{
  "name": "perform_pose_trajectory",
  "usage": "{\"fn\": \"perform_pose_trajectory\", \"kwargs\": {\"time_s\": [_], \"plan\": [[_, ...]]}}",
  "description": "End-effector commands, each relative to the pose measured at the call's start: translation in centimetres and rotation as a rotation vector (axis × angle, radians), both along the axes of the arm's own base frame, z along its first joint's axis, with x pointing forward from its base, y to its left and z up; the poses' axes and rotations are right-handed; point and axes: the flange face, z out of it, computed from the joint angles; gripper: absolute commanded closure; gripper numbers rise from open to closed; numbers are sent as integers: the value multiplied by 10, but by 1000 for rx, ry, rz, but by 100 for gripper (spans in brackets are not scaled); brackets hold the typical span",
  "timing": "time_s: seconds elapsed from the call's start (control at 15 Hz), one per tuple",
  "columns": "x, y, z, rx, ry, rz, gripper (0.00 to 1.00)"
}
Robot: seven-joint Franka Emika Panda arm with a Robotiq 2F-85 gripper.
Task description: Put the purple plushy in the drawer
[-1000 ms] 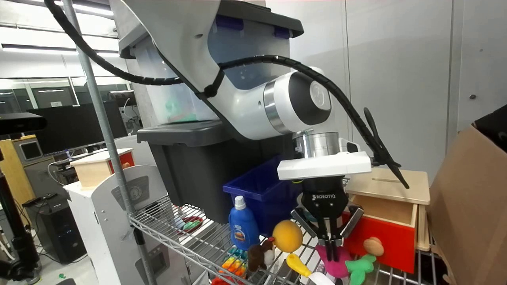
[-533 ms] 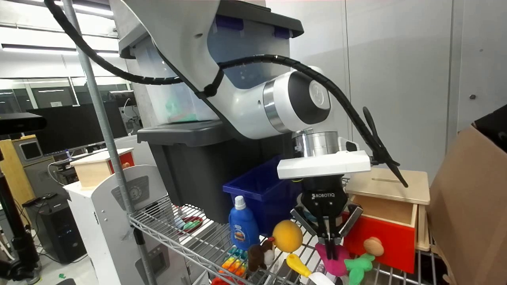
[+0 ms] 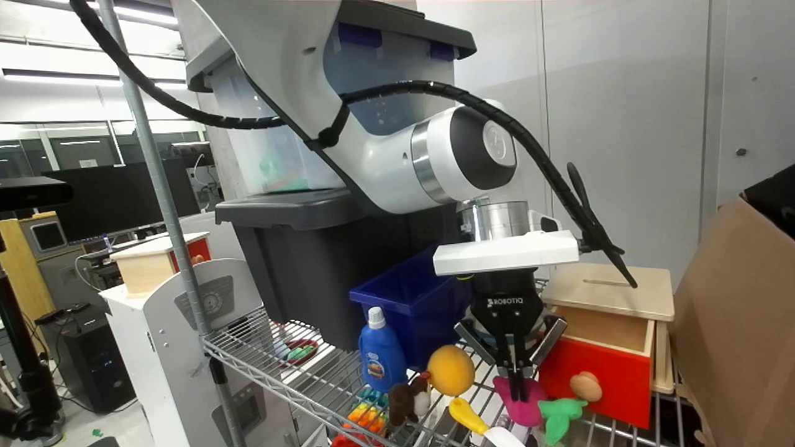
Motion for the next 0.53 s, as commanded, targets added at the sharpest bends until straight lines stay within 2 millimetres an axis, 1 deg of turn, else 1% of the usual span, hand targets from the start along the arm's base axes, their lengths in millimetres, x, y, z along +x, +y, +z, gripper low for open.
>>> {"fn": "perform_pose_trajectory", "kwargs": {"time_s": [0.0, 0.2, 0.47], "plan": [[1, 9, 19, 7, 7, 2, 99], [2, 15, 28, 8, 1, 2, 99], [1, 23, 51, -5, 4, -6, 99]]}}
